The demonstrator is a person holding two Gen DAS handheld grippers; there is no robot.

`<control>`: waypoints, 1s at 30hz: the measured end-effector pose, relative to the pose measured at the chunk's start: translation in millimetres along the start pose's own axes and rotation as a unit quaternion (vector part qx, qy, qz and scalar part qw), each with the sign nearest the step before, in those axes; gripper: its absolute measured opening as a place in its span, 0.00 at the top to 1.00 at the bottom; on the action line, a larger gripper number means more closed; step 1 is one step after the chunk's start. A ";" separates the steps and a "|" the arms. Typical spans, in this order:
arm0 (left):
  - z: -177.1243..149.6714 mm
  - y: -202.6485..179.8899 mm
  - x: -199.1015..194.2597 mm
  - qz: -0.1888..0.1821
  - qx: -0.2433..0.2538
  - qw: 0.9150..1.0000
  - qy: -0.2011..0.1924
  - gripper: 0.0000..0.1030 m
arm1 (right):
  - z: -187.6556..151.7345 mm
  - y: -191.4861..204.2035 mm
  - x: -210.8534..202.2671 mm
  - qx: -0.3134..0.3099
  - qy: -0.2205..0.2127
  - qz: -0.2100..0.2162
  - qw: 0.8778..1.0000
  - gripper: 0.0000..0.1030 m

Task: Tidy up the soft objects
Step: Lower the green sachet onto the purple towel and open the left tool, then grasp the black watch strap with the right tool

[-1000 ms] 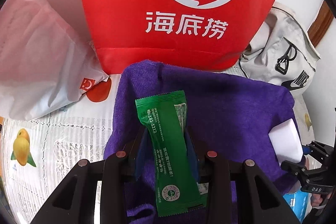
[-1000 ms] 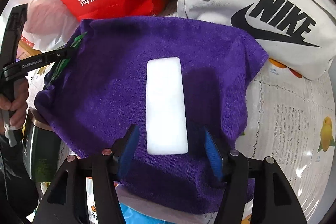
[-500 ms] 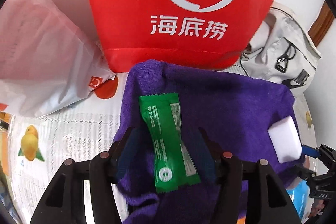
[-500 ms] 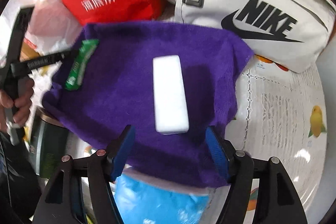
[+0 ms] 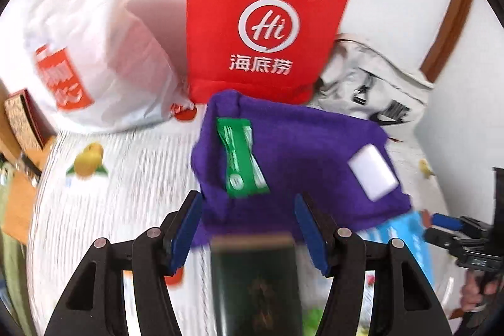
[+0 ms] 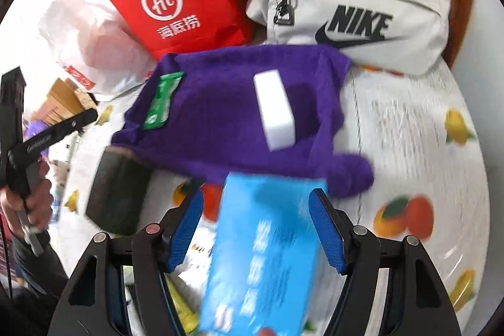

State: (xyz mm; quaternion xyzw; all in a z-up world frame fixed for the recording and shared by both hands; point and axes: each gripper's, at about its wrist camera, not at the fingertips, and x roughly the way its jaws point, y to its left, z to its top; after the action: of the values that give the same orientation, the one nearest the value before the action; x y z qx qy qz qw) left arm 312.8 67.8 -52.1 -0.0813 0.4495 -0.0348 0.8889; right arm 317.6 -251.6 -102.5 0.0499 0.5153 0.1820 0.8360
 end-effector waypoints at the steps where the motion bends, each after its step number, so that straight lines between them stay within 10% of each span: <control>1: -8.8 0.7 -9.3 -0.005 -0.004 1.000 0.003 0.43 | -8.1 2.3 -4.4 -0.001 0.000 -0.003 1.000 0.33; 14: -131.3 -18.9 -65.1 -0.058 -0.039 0.997 0.033 0.43 | -133.4 23.7 -67.9 -0.026 -0.048 -0.007 0.998 0.32; 30: -212.4 -21.5 -68.2 -0.040 -0.048 0.996 0.071 0.43 | -209.4 43.0 5.9 -0.075 -0.031 -0.100 0.992 0.34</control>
State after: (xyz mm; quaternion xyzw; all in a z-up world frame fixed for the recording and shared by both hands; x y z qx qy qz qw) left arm 101.6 31.7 -118.0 -0.1392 0.5087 -0.0542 0.8479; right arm 124.9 -231.4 -193.0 -0.0594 0.4765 0.1336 0.8669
